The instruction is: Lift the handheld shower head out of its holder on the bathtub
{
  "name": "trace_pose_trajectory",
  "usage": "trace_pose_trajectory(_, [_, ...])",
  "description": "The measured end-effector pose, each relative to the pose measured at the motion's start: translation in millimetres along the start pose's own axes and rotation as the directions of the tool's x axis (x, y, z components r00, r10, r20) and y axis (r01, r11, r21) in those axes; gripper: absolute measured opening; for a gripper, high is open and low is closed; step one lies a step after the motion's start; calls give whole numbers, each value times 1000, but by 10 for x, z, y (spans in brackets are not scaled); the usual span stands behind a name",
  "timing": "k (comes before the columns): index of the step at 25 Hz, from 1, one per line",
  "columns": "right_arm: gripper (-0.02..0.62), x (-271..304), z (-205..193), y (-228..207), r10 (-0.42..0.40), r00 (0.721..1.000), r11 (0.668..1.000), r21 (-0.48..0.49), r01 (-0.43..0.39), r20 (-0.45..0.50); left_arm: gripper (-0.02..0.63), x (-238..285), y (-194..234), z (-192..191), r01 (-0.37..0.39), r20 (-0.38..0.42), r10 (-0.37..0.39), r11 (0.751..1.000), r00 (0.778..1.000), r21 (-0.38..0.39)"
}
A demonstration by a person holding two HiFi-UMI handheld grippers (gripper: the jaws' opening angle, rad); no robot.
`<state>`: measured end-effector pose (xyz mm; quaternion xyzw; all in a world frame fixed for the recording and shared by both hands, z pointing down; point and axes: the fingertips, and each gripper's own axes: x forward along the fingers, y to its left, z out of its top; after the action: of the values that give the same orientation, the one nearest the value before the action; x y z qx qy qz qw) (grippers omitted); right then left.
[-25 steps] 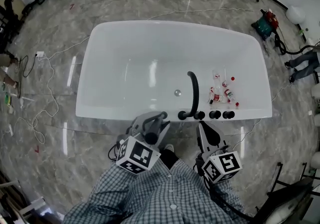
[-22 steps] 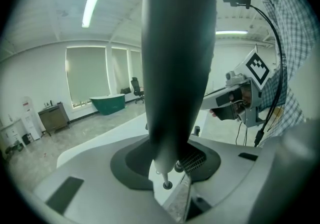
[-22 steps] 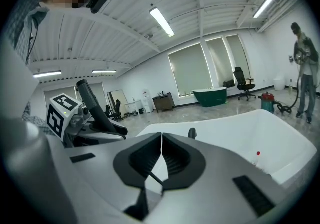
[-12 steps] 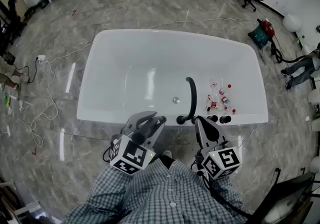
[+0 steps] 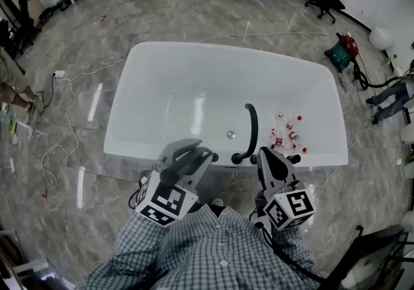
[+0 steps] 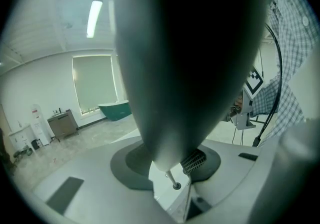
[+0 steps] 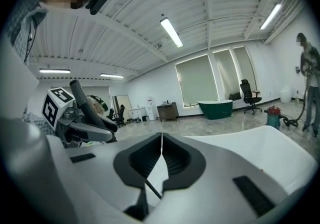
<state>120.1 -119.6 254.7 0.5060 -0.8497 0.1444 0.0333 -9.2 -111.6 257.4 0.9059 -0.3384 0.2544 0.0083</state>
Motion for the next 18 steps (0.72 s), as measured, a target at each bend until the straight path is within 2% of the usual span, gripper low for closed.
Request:
trace_pose_trajectory(7, [18, -12, 135, 82, 6, 999, 1000, 11, -6, 35, 133, -203, 20, 104, -20, 16, 20, 999, 1000, 38])
trace_pose_trajectory(18, [18, -27, 217, 115, 20, 999, 1000, -19, -19, 48, 132, -320, 33, 241, -43, 55, 41, 999, 998, 26])
